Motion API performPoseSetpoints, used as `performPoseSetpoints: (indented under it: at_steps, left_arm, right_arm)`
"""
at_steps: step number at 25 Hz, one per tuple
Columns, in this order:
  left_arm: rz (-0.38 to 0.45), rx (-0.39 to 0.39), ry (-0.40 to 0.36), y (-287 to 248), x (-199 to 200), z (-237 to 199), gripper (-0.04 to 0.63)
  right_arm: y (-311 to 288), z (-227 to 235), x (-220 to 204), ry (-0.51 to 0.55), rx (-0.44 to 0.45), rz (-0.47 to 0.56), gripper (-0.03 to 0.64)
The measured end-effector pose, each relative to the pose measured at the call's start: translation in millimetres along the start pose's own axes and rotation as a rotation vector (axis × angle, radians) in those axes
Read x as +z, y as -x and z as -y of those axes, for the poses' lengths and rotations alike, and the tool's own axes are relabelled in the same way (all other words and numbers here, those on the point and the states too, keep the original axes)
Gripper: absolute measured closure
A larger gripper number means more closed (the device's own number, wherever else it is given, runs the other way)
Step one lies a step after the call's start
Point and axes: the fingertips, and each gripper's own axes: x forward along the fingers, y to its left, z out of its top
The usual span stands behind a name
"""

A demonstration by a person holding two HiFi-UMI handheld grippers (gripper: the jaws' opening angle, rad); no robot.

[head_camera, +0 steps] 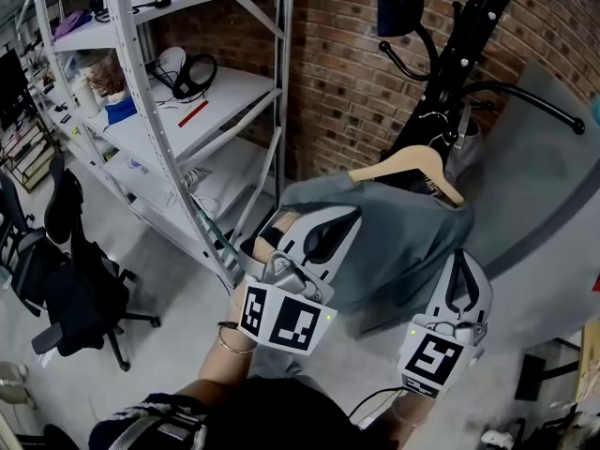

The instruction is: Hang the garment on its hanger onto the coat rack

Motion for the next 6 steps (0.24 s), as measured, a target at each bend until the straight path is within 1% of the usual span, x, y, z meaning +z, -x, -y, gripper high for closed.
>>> performPoseSetpoints:
  at_steps: [6]
  left_arm:
    - [-0.012,-0.042,-0.008,-4.8,-10.8,2.0,0.592]
  right_arm:
    - [-8.6,-5.0,0.8,-0.008,0.001,-0.002,0.594]
